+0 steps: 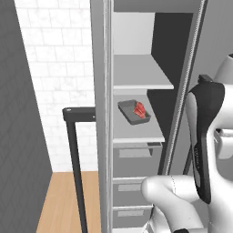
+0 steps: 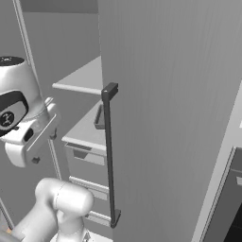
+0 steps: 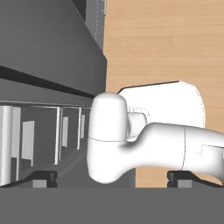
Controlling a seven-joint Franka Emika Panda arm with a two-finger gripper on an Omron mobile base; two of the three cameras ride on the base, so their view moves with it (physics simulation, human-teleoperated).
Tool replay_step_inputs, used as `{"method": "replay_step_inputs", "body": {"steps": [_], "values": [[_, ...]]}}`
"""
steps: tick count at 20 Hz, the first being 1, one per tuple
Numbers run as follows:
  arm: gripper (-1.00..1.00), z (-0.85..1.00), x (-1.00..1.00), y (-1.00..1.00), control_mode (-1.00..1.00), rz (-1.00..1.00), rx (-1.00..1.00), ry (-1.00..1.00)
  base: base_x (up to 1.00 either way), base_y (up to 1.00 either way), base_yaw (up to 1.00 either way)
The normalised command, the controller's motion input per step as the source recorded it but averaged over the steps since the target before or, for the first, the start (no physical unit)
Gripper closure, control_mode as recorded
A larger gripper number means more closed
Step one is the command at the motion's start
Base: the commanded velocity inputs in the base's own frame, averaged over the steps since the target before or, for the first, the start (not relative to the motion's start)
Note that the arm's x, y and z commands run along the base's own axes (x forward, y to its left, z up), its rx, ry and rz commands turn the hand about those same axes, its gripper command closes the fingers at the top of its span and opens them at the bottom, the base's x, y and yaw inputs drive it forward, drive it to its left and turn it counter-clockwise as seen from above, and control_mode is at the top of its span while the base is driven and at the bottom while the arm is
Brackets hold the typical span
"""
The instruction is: Take the meat container that has the steak and place it on the second highest rack of the freezer. Then take the vegetable container that has the avocado and bell pepper and place it on the highest rack of the freezer.
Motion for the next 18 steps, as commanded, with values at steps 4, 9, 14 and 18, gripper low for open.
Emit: {"method": "replay_step_inputs", "body": {"steps": [4, 9, 14, 18], "values": [[-1.00, 0.00, -0.03, 0.00, 1.00, 0.00, -0.01, 0.00, -0.36, 0.00, 0.00], [-1.00, 0.00, 0.00, 0.00, 1.00, 0.00, 0.00, 0.00, -0.79, -0.23, -0.01], [-1.00, 0.00, 0.00, 0.00, 1.00, 0.00, 0.00, 0.00, -0.57, -0.05, -0.30], [-1.00, 0.00, 0.00, 0.00, 1.00, 0.00, 0.00, 0.00, -0.32, -0.44, -0.42]]}}
